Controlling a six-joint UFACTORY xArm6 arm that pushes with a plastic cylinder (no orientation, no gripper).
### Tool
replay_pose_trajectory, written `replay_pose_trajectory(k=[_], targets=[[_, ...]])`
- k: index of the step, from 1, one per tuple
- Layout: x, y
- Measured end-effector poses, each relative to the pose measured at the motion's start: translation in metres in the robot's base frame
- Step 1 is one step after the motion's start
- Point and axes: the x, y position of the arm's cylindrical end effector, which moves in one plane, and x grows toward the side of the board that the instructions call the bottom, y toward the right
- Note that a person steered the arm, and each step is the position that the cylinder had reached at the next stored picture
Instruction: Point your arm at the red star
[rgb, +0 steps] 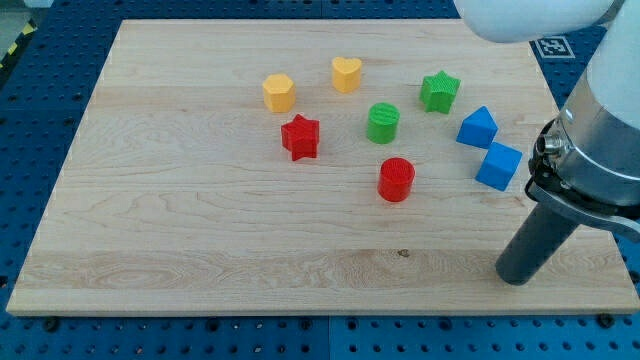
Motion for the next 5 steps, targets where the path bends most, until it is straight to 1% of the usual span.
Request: replay_pose_trajectory(k=[5], targets=[[0.0003,0.0022]])
